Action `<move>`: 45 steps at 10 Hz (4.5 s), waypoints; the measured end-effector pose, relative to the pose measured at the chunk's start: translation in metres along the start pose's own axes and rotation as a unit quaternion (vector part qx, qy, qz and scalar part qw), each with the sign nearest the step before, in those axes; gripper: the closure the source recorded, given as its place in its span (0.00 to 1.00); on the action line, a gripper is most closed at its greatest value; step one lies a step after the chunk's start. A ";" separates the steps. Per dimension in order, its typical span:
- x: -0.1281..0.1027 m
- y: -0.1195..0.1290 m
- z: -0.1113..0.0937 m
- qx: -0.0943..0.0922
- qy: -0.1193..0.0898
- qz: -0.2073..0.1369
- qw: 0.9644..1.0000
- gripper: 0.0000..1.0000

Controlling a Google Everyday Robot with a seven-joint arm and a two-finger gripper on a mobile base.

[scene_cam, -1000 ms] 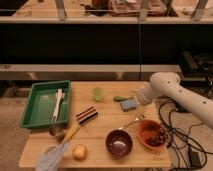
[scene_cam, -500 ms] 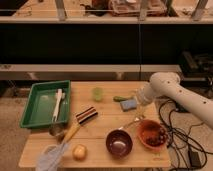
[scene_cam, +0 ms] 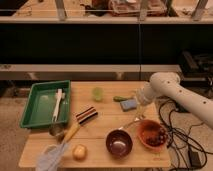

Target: Place grapes in metal cup

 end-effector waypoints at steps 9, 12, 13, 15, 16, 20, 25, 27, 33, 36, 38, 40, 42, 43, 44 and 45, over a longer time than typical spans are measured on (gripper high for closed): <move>0.000 0.000 0.000 -0.002 0.000 -0.003 1.000 0.20; -0.008 0.009 0.000 -0.056 -0.010 -0.078 0.995 0.20; -0.008 0.018 -0.005 -0.075 -0.021 -0.138 0.987 0.20; -0.006 0.039 -0.026 -0.096 -0.043 -0.259 0.960 0.20; -0.001 0.052 -0.043 -0.092 -0.052 -0.308 0.946 0.20; 0.007 0.082 -0.079 -0.080 -0.069 -0.411 0.905 0.20; 0.027 0.099 -0.065 -0.139 -0.022 -0.402 0.905 0.20; 0.058 0.113 -0.073 -0.161 0.002 -0.391 0.906 0.20; 0.139 0.179 -0.081 -0.200 0.050 -0.361 0.909 0.20; 0.134 0.195 -0.072 -0.201 0.056 -0.360 0.909 0.20; 0.127 0.196 -0.068 -0.199 0.058 -0.366 0.907 0.20; 0.126 0.198 -0.056 -0.200 0.057 -0.368 0.906 0.20; 0.132 0.208 -0.040 -0.206 0.054 -0.360 0.908 0.20; 0.134 0.210 -0.036 -0.208 0.054 -0.358 0.909 0.23; 0.134 0.209 -0.033 -0.209 0.056 -0.357 0.909 0.34; 0.133 0.208 -0.033 -0.210 0.058 -0.358 0.908 0.42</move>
